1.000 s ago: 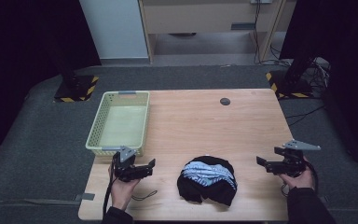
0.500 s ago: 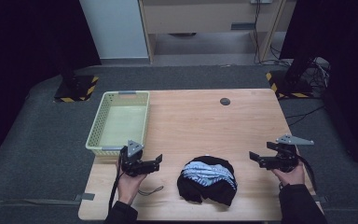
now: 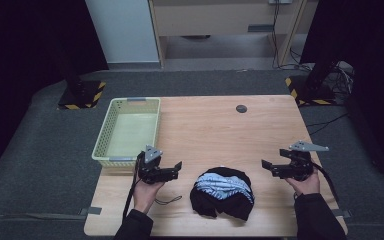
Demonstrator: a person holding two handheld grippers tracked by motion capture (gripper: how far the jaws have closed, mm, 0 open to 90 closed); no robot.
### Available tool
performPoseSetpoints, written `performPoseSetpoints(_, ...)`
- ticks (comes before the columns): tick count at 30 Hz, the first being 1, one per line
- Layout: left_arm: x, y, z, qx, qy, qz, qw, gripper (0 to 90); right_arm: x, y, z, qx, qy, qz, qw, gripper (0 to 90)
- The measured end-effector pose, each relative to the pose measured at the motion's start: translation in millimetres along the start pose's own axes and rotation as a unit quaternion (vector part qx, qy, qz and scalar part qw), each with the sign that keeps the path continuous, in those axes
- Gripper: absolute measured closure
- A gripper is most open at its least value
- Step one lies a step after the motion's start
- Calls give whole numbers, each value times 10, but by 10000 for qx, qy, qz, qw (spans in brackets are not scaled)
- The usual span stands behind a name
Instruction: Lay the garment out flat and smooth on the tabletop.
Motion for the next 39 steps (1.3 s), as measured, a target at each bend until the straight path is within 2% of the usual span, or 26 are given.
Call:
performPoseSetpoints(10, 59, 92, 102, -140, -60, 135, 9998, 89, 9, -12, 58, 61, -3, 47, 10000, 67)
performPoseSetpoints(16, 93, 138, 169, -227, -88, 137, 9996, 93, 22, -34, 86, 84, -44, 7, 10000, 68)
performPoseSetpoints(21, 104, 190, 235, -314, -133, 158, 9993, 98, 61, -87, 131, 207, 1, 9, 9998, 71)
performPoseSetpoints(29, 115, 293, 354, -484, -226, 200, 9984, 115, 63, -154, 215, 316, -96, -29, 9994, 75)
performPoseSetpoints(39, 108, 420, 467, -656, -386, 254, 9968, 125, -1, -196, 279, 304, -288, -94, 9991, 79)
Point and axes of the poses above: each handheld gripper's, and its own axes: z roughly forward along the jaws, x roughly out of its top, y roughly to its right, the point moved 3 cm from there along z, roughly forward along the jaws, and after that the axes turned 3 degrees about -y, right-handed, at the moved point
